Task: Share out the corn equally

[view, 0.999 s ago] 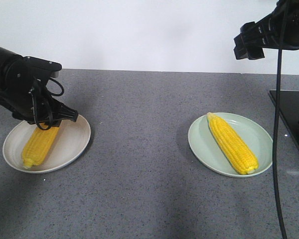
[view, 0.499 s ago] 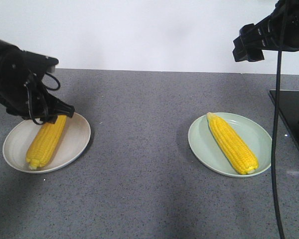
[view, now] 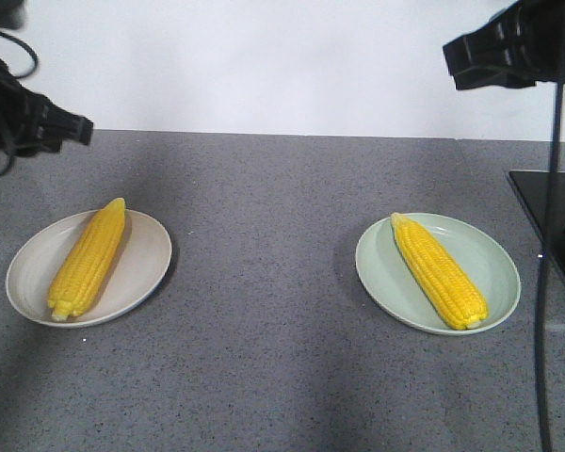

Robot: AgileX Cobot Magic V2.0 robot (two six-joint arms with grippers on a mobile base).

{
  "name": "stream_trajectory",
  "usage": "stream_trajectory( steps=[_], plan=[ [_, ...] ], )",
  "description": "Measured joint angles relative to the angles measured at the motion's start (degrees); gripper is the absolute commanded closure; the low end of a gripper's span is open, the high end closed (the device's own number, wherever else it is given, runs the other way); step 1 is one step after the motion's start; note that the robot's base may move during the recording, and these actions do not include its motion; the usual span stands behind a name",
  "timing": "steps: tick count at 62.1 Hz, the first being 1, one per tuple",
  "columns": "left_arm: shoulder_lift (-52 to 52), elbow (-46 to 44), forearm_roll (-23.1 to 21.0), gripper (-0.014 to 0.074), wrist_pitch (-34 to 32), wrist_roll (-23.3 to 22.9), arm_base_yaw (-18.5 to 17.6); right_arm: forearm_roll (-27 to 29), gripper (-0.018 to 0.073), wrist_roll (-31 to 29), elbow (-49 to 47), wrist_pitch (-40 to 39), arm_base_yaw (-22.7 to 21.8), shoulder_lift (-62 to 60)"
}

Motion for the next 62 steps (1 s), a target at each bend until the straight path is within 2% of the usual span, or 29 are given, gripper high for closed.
stream_trajectory(
  steps=[3, 9, 15, 22, 29, 37, 44, 52, 62],
  plan=[
    [-2.8, 0.9, -2.3, 0.0605, -1.1, 2.3, 0.0, 2.7, 0.0565, -2.2, 0.0, 0.0, 0.0, -1.5],
    [-8.8, 5.2, -7.6, 0.0604, -5.9, 6.9, 0.0, 6.9, 0.0564, -5.2, 1.6, -0.6, 0.0, -5.4],
    [-15.9, 13.1, -12.0, 0.0604, -11.6, 10.3, 0.0, 9.3, 0.0564, -8.0, 8.0, -4.0, 0.0, -11.4],
    [-25.2, 24.8, -17.0, 0.0604, -18.4, 13.3, 0.0, 10.2, 0.0564, -10.9, 21.5, -10.4, 0.0, -22.2],
    [-35.9, 37.9, -20.8, 0.0604, -23.8, 16.0, 0.0, 10.3, 0.0564, -11.7, 40.0, -18.7, 0.0, -33.8],
    [-45.9, 50.1, -22.9, 0.0604, -28.3, 17.1, 0.0, 10.3, 0.0564, -11.7, 59.2, -29.7, 0.0, -47.4],
    [-52.2, 58.4, -24.2, 0.0604, -30.5, 17.1, 0.0, 10.3, 0.0564, -11.7, 70.7, -34.5, 0.0, -54.4],
    [-56.0, 62.0, -24.9, 0.0604, -31.4, 17.1, 0.0, 10.3, 0.0564, -11.7, 75.6, -36.0, 0.0, -58.2],
    [-57.0, 62.1, -25.1, 0.0604, -32.5, 17.1, 0.0, 10.4, 0.0564, -11.7, 75.9, -36.6, 0.0, -58.6]
  ],
)
